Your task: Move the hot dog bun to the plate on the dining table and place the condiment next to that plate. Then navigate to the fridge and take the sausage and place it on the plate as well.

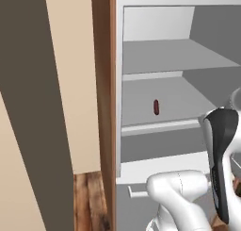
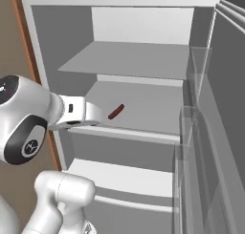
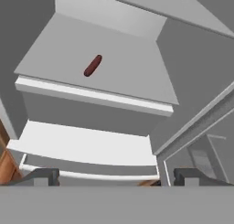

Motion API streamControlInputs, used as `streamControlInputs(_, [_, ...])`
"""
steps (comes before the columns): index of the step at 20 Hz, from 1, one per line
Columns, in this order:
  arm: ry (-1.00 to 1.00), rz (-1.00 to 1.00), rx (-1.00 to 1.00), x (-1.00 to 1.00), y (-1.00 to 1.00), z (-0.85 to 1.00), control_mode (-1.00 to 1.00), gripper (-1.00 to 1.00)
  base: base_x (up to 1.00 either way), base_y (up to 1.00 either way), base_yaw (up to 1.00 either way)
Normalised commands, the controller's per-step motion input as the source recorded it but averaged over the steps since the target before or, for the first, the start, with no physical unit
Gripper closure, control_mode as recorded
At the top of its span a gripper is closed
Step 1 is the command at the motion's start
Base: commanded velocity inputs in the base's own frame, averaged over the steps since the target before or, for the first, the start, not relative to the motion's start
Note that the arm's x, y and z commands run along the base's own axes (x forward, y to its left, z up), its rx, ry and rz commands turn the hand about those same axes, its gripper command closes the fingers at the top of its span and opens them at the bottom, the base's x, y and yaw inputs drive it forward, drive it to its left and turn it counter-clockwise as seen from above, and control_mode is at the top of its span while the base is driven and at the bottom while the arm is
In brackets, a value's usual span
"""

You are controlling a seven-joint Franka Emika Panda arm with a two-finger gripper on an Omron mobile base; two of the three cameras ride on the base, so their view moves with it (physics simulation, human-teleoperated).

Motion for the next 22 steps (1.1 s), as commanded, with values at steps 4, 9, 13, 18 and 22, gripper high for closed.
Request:
streamControlInputs(4, [0.00,0.07,0.01,0.55,0.06,0.00,-1.00,-1.00,0.00,0.00,0.00])
streamControlInputs(9, [-0.08,0.00,0.18,0.12,0.08,-0.04,-1.00,-1.00,0.00,0.00,0.00])
streamControlInputs(13, [-0.16,-0.01,0.21,0.09,0.60,-0.25,-1.00,-1.00,0.00,0.00,0.00])
streamControlInputs(18, [-0.10,-0.05,0.10,0.66,0.54,-0.26,-1.00,-1.00,0.00,0.00,0.00])
streamControlInputs(22, [0.00,-0.02,-0.01,0.98,0.10,-0.06,-1.00,-1.00,0.00,0.00,0.00])
